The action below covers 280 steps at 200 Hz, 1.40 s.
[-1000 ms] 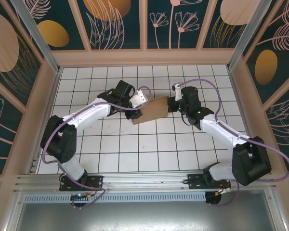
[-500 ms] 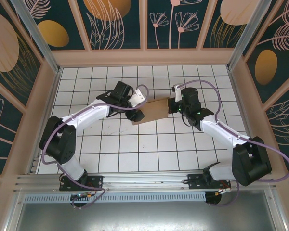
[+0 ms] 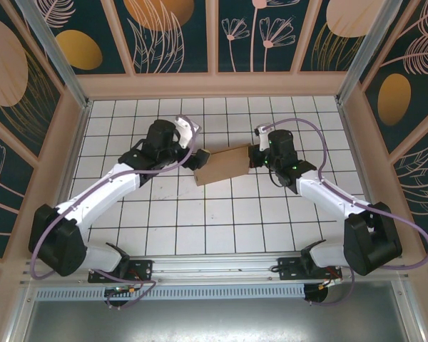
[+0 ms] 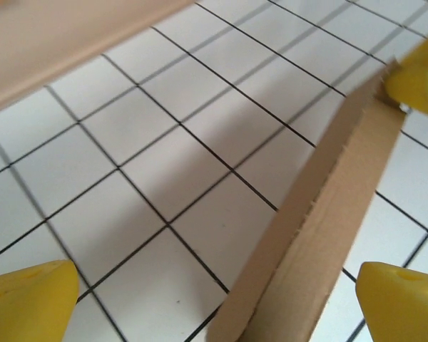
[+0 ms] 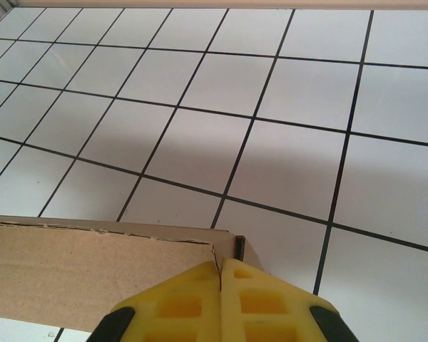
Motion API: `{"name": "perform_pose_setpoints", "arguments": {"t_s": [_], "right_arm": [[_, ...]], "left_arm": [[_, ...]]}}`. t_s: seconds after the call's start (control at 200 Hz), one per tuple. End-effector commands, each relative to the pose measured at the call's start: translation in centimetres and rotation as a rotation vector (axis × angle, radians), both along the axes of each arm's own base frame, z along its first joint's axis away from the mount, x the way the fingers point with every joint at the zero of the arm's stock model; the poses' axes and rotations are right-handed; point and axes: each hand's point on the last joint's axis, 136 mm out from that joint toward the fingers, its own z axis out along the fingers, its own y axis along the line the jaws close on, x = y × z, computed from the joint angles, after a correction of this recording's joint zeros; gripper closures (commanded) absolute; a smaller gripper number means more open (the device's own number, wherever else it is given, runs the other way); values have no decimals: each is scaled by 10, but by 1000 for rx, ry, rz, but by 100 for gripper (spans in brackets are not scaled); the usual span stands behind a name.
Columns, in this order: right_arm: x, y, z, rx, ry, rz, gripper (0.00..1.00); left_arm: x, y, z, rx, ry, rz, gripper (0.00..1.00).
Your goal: Fold the paper box
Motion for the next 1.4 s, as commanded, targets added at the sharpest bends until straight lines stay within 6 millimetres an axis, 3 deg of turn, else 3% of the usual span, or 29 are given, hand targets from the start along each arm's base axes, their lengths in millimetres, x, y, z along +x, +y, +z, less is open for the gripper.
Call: {"name": "perform_pose_setpoints", "arguments": {"t_s": [0.0, 0.12, 0.29, 0.46, 0.646, 0.706, 0.841, 0.996, 1.266, 1.311, 1.396], "right_arm": [[-9, -1, -23, -38, 78, 4, 100], [-8, 0, -25, -49, 84, 7, 100], [-8, -1, -25, -55, 88, 5, 100], [-8, -1, -27, -58, 97, 4, 100], [-11, -2, -30, -52, 102, 0, 100], [-11, -2, -29, -49, 100, 1, 100], [-12, -1, -28, -47, 102, 8, 100], [-12, -1, -28, -45, 101, 10, 100], [-12, 0, -26, -43, 99, 12, 100], [-12, 0, -26, -40, 97, 12, 100], [-12, 1, -26, -39, 99, 14, 100]], "left_arm": [[-2, 20, 2, -8, 24, 112, 11], [-15, 28, -5, 20, 54, 107, 32], [-23, 21, -16, 13, 138, 75, 56], [-29, 16, -38, 46, 239, 41, 66], [-26, 8, -39, 28, 274, 34, 75], [-24, 8, -41, 29, 289, 52, 86], [-21, 4, -43, 10, 325, 68, 89], [-18, 2, -41, 1, 339, 79, 100], [-18, 1, -45, 5, 368, 89, 100], [-18, 1, -47, 6, 375, 92, 93], [-17, 2, -50, 11, 384, 100, 91]]}}
